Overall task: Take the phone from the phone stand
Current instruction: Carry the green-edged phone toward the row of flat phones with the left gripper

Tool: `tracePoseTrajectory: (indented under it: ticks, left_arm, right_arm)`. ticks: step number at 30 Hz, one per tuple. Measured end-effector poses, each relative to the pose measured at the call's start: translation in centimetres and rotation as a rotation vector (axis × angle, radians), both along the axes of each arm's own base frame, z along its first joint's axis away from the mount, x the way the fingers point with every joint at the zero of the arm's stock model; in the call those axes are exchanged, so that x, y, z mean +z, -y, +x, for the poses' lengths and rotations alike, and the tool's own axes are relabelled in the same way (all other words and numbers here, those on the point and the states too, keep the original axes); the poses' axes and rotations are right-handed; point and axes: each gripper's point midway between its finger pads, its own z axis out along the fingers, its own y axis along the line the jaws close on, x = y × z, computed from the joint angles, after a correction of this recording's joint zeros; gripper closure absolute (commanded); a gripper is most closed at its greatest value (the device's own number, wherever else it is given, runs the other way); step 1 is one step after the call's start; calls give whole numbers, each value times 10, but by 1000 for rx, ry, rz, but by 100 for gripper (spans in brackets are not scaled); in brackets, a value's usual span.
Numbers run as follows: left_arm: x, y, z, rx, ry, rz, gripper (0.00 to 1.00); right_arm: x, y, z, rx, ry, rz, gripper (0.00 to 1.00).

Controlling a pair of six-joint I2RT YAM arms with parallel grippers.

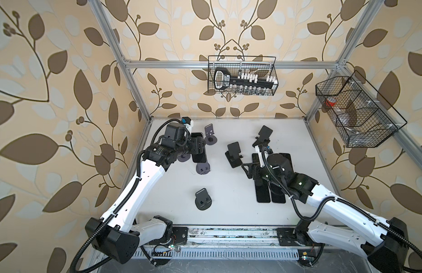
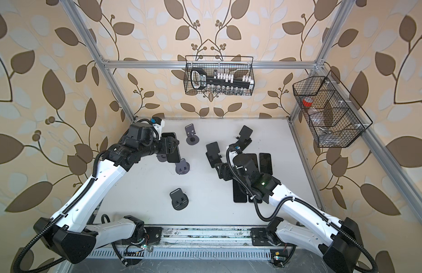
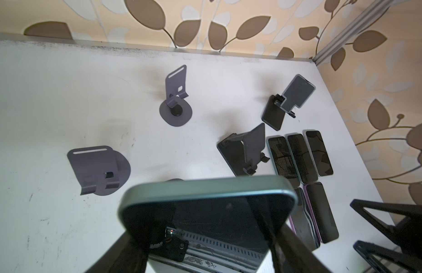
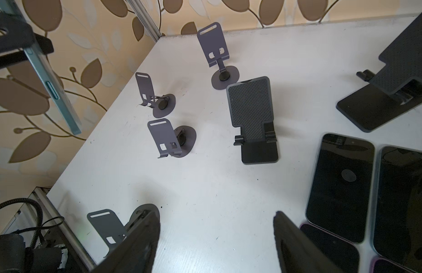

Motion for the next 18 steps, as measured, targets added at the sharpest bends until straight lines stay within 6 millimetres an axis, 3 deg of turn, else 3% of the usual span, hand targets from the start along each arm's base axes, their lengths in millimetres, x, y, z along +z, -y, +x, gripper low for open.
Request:
tracePoseTrajectory:
  ticks: [11,18]
  left_arm:
    - [-17,54,-46,-108,-129,-57,68]
    - [-57,91,-81,-165,-261,-72,68]
  right_arm:
    - [-22,23,-19,-28,-45,-47,24]
    - [-28,41,-27,-73,-47,-71,24]
